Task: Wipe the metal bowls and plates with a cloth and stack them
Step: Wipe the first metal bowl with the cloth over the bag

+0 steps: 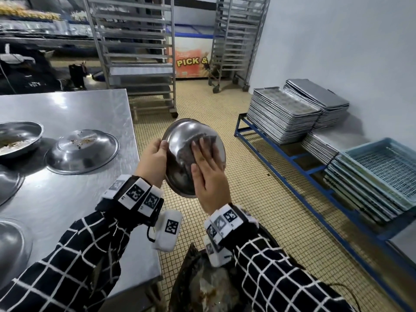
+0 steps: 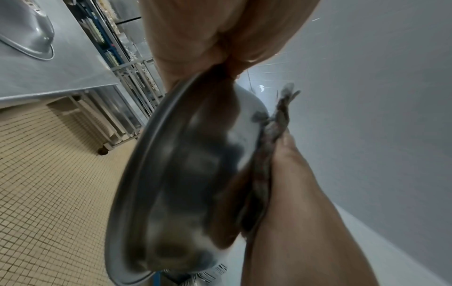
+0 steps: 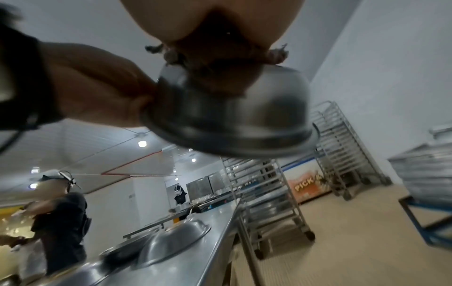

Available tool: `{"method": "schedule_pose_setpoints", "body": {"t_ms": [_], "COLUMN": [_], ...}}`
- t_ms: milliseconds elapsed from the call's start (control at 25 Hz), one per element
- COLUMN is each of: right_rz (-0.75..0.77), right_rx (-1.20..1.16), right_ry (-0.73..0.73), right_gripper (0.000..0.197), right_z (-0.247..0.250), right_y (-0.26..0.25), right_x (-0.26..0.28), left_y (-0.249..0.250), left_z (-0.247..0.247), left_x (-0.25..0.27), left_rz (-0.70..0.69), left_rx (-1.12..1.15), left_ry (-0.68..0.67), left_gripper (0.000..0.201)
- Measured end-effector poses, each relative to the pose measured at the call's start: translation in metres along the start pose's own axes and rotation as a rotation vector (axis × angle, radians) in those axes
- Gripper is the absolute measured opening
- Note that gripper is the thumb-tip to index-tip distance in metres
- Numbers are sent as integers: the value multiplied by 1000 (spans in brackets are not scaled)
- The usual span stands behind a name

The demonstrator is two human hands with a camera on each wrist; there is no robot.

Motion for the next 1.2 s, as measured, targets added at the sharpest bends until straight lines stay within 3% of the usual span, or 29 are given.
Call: {"method": "schedule_pose_setpoints", "body": {"t_ms": [80,160,280,440,600,680,840,1080,1200], "right_rz": [-12,-131,-288,-94,-44,-97,-330,-159,-74], "right_rx": [71,42,-43,41,57,70,-131,-1,71], "right_ry": [15,24,11,12,51,103,65,58,50], "right_gripper": [51,52,53,55,54,52,49,52,53], "right_z": [17,34,33,7,18,38,51,-2,7], "right_y": [11,29,45,13,-4,8,56,14,0], "right_x": [-21,-31,-9,23,-2,-17,-1,32,19], "left_y": [1,7,14,13,3,-2,-4,-8,-11], "left_z": [-4,-6,1,-8,-24,-22,-12,-17,-22], "left_x": [7,9,1,0,7,7,5,8,16], "left_rz": [-11,-18,-39,-33,-13,32,50,59,54], "left_rx": [-30,3,82,106,96,102,169,132,79], "left_ry": [-25,-32,-2,-25,-102,-98,-45,-13,-43], "left_gripper": [23,21,24,23,24,33,24,25,24]}}
Point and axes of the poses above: each hand's wrist, its own x-axis away from the middle knuckle, its own z-axis out of the back of the hand, y = z × x, the point moved 5 cm from there along -x, towards the middle knuckle, and after that the axes turned 15 degrees about -y, right-handed, at the moved point
